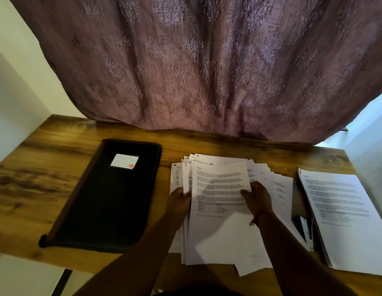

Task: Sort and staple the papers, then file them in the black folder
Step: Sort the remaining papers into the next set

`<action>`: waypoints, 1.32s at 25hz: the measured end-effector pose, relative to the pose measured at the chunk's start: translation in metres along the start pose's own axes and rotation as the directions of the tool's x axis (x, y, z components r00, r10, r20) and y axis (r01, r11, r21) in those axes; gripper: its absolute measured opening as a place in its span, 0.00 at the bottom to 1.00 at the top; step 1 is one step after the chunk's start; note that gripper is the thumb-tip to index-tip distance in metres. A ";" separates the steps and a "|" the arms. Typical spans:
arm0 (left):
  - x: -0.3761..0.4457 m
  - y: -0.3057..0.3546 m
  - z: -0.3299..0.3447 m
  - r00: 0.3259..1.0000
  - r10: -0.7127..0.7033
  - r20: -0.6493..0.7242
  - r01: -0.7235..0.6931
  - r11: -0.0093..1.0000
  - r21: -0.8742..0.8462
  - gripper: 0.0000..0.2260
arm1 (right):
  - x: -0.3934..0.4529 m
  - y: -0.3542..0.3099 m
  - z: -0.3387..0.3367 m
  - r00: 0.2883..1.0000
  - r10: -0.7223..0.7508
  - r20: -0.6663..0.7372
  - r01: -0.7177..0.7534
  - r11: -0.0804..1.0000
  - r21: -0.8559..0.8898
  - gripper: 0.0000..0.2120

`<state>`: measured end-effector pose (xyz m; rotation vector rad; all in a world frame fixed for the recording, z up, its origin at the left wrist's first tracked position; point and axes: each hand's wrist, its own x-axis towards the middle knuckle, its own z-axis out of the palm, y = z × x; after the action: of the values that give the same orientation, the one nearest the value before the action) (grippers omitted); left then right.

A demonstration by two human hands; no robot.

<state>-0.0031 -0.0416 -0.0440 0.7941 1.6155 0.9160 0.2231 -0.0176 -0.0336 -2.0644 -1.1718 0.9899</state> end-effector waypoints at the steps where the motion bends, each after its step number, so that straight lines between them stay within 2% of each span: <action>1: -0.002 0.003 0.002 1.000 0.016 0.001 -0.016 1.000 0.014 0.07 | 0.000 0.000 0.000 1.000 0.000 0.005 0.000 1.000 0.004 0.11; 4: -0.012 0.019 0.013 0.994 0.109 0.012 -0.109 0.984 0.139 0.14 | 0.000 0.002 0.002 1.000 0.004 -0.006 -0.004 1.000 0.012 0.14; 6: -0.019 0.030 0.024 0.979 0.186 0.087 -0.203 0.939 0.277 0.15 | 0.000 0.001 0.002 1.000 0.007 -0.007 -0.007 1.000 0.008 0.16; 8: -0.027 0.036 0.037 0.960 0.230 0.161 -0.273 0.899 0.342 0.14 | 0.002 -0.001 0.000 1.000 0.006 0.001 -0.006 1.000 0.009 0.20; 10: -0.035 0.039 0.048 0.940 0.291 0.180 -0.340 0.854 0.393 0.18 | -0.002 -0.005 -0.004 0.999 -0.002 -0.033 0.002 1.000 0.008 0.24; 11: -0.037 0.041 0.052 0.935 0.305 0.183 -0.354 0.838 0.414 0.22 | -0.005 -0.006 -0.005 0.993 -0.042 -0.107 0.034 0.997 -0.075 0.26; 13: -0.038 0.041 0.057 0.921 0.328 0.209 -0.388 0.806 0.447 0.29 | -0.009 -0.008 -0.004 0.926 -0.268 -0.264 0.155 0.911 -0.383 0.23; 14: -0.038 0.039 0.058 0.912 0.334 0.239 -0.409 0.784 0.467 0.33 | -0.010 -0.012 -0.002 0.891 -0.369 -0.262 0.222 0.861 -0.457 0.19; 15: -0.038 0.039 0.061 0.915 0.316 0.253 -0.398 0.815 0.422 0.34 | -0.012 -0.022 -0.001 0.912 -0.370 -0.178 0.271 0.868 -0.416 0.18; 16: -0.040 0.041 0.064 0.921 0.273 0.279 -0.360 0.870 0.337 0.35 | -0.014 -0.034 0.001 0.958 -0.287 -0.025 0.267 0.917 -0.297 0.20; 17: -0.040 0.040 0.068 0.921 0.236 0.309 -0.327 0.900 0.288 0.35 | -0.016 -0.045 0.003 0.974 -0.162 0.159 0.187 0.970 -0.154 0.23; 18: -0.041 0.042 0.071 0.913 0.216 0.346 -0.325 0.897 0.299 0.36 | -0.017 -0.051 0.004 0.955 -0.079 0.286 0.094 0.995 -0.039 0.24; 19: -0.042 0.044 0.073 0.901 0.194 0.387 -0.330 0.888 0.321 0.39 | -0.018 -0.054 0.005 0.941 -0.055 0.334 0.047 0.998 0.031 0.22; 21: -0.037 0.044 0.072 0.901 0.117 0.418 -0.243 0.934 0.262 0.40 | -0.018 -0.051 0.007 0.944 -0.089 0.319 0.069 0.995 0.072 0.14; 23: -0.031 0.043 0.071 0.893 0.056 0.446 -0.143 0.976 0.165 0.32 | -0.017 -0.045 0.008 0.961 -0.088 0.262 0.088 0.996 0.012 0.13; 25: -0.027 0.038 0.066 0.918 0.057 0.392 -0.140 0.972 0.186 0.22 | -0.016 -0.043 0.009 0.982 -0.046 0.182 0.059 0.996 -0.068 0.11; 28: -0.021 0.029 0.046 0.976 0.179 0.126 -0.210 0.927 0.311 0.12 | -0.014 -0.039 0.010 0.993 -0.012 0.119 0.038 0.974 -0.224 0.06; 30: -0.011 0.019 0.027 0.960 0.274 -0.055 -0.223 0.868 0.443 0.07 | -0.013 -0.035 0.013 0.991 0.002 0.135 0.029 0.973 -0.230 0.05; 33: -0.003 0.017 0.007 0.960 0.233 -0.156 -0.141 0.882 0.450 0.08 | -0.010 -0.026 0.017 0.990 0.004 0.143 0.016 0.990 -0.140 0.06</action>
<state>0.0054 -0.0345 -0.0292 1.2178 1.9899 0.7978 0.1938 -0.0127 -0.0202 -2.1259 -1.3556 1.0951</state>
